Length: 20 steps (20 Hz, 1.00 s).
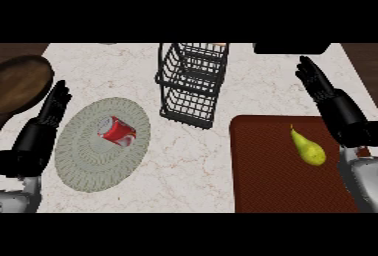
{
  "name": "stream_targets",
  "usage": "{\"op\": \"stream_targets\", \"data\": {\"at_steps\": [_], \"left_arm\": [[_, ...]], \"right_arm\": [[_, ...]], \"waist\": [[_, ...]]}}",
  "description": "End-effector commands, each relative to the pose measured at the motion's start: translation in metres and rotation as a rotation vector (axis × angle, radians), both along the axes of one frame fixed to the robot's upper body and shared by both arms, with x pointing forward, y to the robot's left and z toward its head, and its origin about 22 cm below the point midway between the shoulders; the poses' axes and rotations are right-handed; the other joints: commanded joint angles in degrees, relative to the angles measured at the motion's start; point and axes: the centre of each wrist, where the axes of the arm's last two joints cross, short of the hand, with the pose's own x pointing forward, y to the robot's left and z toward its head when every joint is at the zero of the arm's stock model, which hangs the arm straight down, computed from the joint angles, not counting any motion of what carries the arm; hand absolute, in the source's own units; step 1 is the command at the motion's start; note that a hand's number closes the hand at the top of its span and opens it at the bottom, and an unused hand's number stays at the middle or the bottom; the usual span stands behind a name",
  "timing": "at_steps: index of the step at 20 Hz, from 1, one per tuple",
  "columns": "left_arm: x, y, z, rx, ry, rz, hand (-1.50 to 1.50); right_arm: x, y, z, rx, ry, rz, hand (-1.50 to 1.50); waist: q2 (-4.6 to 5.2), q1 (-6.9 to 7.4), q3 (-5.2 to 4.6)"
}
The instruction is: Pick the pear from the tray and place it in the tiered basket
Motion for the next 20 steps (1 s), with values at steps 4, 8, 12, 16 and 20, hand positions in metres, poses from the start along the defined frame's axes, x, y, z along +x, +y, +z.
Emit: {"op": "stream_targets", "data": {"at_steps": [4, 8, 12, 16, 20], "left_arm": [[-0.005, 0.006, -0.008, -0.109, 0.140, 0.034, 0.00], [-0.016, 0.001, -0.033, -0.205, 0.281, 0.029, 0.00], [-0.009, 0.002, -0.027, -0.223, 0.310, 0.002, 0.00], [-0.017, -0.004, -0.045, -0.248, 0.316, -0.010, 0.00], [-0.010, -0.004, -0.031, -0.245, 0.328, 0.003, 0.00]], "right_arm": [[-0.022, 0.029, -0.018, 0.168, -0.023, 0.432, 1.50], [-0.024, -0.034, -0.033, -0.180, 0.077, -0.086, 1.50], [-0.050, -0.027, -0.100, -0.016, 0.130, -0.093, -1.50], [-0.023, -0.053, -0.044, -0.189, -0.067, -0.017, -1.50], [-0.020, -0.074, 0.011, -0.554, -0.089, -0.042, -1.50]], "waist": [[1.32, -2.04, -1.05], [1.75, -3.75, -1.28], [1.57, -1.97, -1.10], [1.44, -1.84, -1.16], [1.25, -2.02, -1.29]]}}
